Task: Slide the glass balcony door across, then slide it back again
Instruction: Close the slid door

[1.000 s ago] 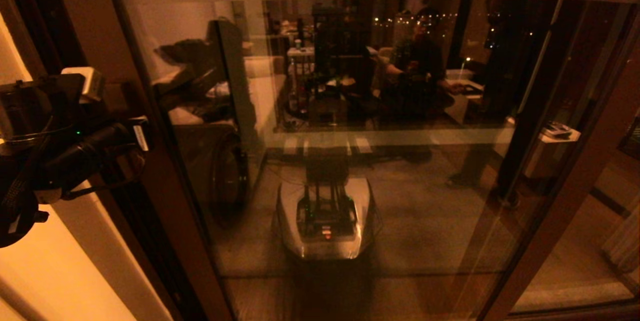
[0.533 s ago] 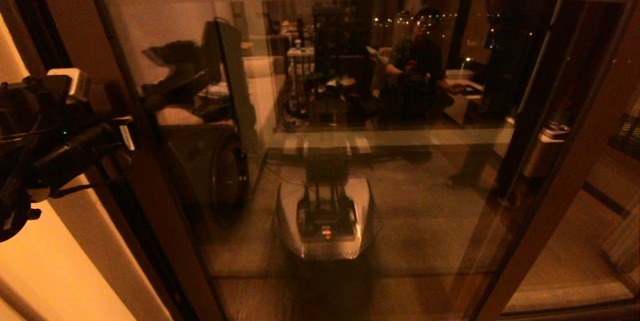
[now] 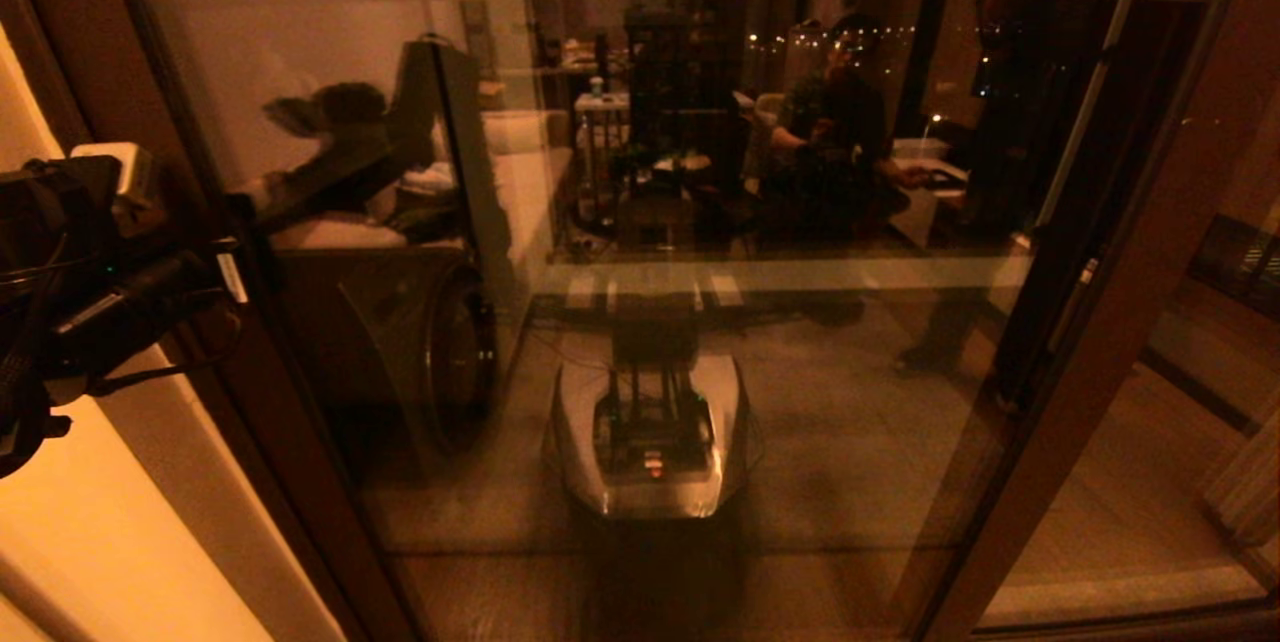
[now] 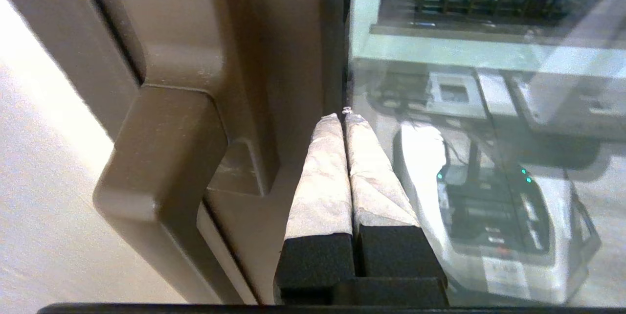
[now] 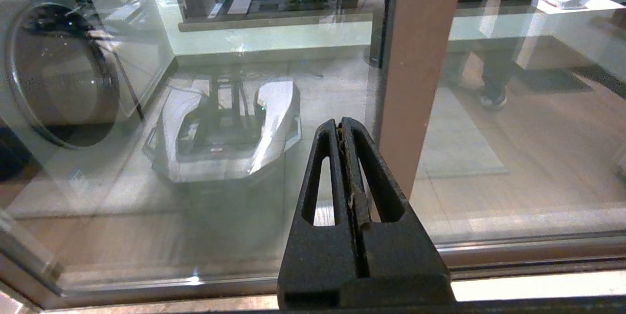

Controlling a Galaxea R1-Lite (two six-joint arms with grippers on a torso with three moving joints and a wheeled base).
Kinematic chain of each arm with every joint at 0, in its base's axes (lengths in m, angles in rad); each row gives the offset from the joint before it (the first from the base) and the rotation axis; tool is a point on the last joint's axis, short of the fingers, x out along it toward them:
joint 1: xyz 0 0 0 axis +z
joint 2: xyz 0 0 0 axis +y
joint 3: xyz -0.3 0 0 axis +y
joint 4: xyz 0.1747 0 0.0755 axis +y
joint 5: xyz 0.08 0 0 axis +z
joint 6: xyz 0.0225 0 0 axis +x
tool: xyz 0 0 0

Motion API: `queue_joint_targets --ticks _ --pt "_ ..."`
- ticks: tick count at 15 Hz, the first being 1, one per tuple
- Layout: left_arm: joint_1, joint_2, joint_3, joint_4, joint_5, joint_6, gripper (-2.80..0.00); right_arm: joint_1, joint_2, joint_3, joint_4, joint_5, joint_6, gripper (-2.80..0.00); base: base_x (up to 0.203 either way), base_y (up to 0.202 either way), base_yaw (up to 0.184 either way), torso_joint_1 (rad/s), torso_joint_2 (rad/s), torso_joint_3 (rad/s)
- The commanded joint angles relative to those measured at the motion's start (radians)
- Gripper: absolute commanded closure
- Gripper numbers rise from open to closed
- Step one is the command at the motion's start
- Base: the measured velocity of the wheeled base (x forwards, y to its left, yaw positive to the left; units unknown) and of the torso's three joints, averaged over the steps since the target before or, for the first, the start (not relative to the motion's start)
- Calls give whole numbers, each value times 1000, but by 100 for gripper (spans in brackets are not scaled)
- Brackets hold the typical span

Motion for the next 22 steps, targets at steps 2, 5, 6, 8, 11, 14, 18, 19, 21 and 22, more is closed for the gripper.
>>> queue_joint_targets --ticks 2,5,6,8,11,14,18,19,21,22 --pt "17 -19 0 -5 -27 0 0 0 2 0 -1 0 -1 0 0 0 0 0 0 0" --pt "57 -23 0 -5 -54 2 0 0 2 0 1 0 -1 0 0 0 0 0 0 0" --pt "64 -36 5 -5 -62 0 0 0 2 0 1 0 -1 0 0 0 0 0 0 0" --pt "90 -89 27 -2 -100 -4 0 -1 2 0 1 0 -1 0 0 0 0 0 0 0" --pt "210 -191 99 12 -244 -6 0 0 2 0 -1 0 -1 0 0 0 0 0 0 0" --pt "431 -232 120 74 -488 -5 0 0 2 0 1 0 -1 0 0 0 0 0 0 0" --pt "629 -167 166 121 -748 119 0 0 2 0 1 0 -1 0 0 0 0 0 0 0" --pt "632 -148 184 121 -761 143 0 0 2 0 1 0 -1 0 0 0 0 0 0 0" --pt "630 -148 195 122 -780 148 0 0 2 0 1 0 -1 0 0 0 0 0 0 0" --pt "628 -156 208 121 -791 149 0 0 2 0 0 0 -1 0 0 0 0 0 0 0"
